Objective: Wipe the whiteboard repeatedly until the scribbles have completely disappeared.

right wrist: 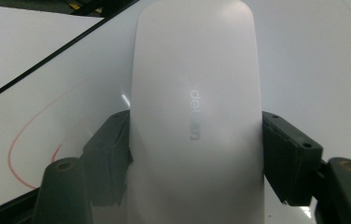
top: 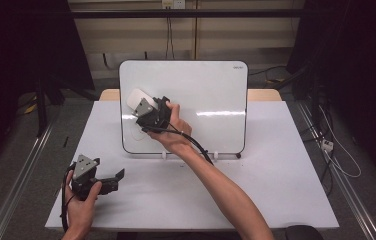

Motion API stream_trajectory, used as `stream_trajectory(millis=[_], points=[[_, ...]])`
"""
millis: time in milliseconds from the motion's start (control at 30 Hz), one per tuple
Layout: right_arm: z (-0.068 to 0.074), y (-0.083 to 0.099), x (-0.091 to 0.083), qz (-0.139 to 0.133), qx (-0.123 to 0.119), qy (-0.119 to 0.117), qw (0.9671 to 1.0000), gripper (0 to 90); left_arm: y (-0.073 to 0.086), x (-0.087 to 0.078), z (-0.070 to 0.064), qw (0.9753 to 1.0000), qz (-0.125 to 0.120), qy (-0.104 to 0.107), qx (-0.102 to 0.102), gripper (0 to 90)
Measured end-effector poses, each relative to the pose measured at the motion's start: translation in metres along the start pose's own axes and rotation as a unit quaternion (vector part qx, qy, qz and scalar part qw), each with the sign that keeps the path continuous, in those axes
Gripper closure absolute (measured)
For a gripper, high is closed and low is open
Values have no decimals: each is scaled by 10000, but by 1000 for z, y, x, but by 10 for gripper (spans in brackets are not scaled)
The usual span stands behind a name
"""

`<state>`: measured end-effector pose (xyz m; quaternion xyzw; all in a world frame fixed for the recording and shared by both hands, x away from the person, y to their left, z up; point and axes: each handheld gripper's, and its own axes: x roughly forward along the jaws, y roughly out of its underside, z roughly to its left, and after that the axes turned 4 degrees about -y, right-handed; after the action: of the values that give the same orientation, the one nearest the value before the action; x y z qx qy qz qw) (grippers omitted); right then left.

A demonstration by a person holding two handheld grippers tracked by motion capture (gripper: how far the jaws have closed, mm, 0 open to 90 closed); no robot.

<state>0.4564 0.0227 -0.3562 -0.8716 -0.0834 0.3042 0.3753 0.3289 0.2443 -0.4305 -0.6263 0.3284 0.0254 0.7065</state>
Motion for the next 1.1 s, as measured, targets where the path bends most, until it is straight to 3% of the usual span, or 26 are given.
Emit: stream_trajectory(millis=[233,633,1100], points=[[7,2,-1,-9,-111,112,9999,316,0,1,0,10000,-1,6,60,49],[32,13,0,70,-475,-81,9988,316,0,1,-1,10000,5,-9,43,49],[53,29,-4,145,-966,-394,9944,316,0,1,-2,10000,31,-6,57,49]])
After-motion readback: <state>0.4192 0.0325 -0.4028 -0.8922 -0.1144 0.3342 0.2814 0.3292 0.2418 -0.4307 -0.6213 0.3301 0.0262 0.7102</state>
